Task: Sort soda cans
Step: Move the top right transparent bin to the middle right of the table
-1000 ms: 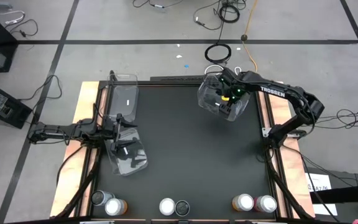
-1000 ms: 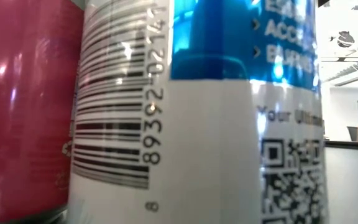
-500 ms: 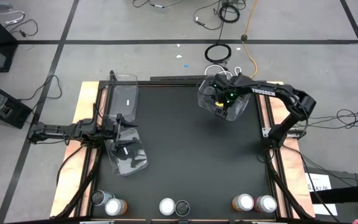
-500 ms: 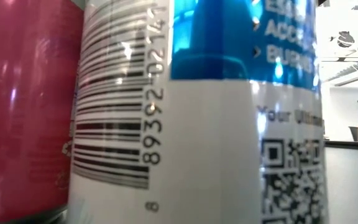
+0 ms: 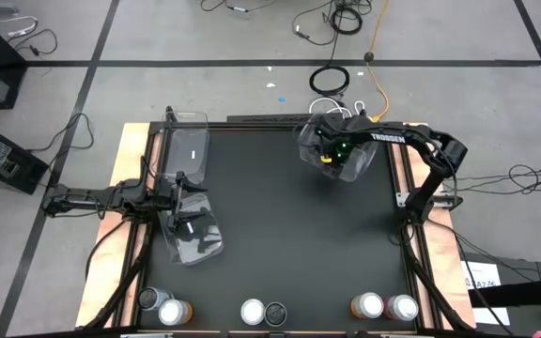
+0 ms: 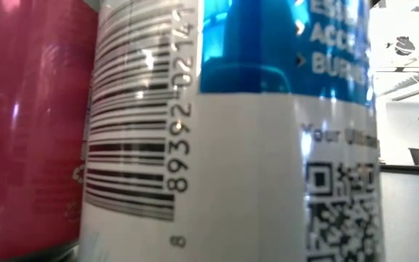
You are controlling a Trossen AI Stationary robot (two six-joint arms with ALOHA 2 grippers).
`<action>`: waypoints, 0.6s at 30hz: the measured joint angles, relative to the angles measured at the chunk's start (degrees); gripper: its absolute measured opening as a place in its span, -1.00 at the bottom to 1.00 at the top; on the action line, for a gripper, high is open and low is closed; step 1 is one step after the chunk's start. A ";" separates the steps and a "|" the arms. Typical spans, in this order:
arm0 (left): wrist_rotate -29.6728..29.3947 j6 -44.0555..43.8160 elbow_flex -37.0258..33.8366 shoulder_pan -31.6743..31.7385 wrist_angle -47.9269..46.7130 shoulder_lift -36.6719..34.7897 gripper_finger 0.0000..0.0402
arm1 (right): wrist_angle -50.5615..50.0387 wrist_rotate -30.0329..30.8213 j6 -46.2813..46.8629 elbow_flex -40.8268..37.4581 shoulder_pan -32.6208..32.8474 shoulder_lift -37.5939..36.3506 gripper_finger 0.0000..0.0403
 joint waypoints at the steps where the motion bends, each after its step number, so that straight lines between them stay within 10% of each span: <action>1: 0.00 -0.01 0.01 0.00 0.00 0.01 0.91 | 0.25 -0.02 0.98 0.02 0.00 0.00 -0.49; 6: -0.01 0.01 -0.01 0.00 0.00 0.00 0.91 | 0.70 -0.12 4.24 0.00 0.04 0.00 -0.94; 18: 0.00 0.00 0.00 0.00 0.00 0.01 0.91 | 0.37 3.13 24.80 0.00 9.58 -0.41 -0.99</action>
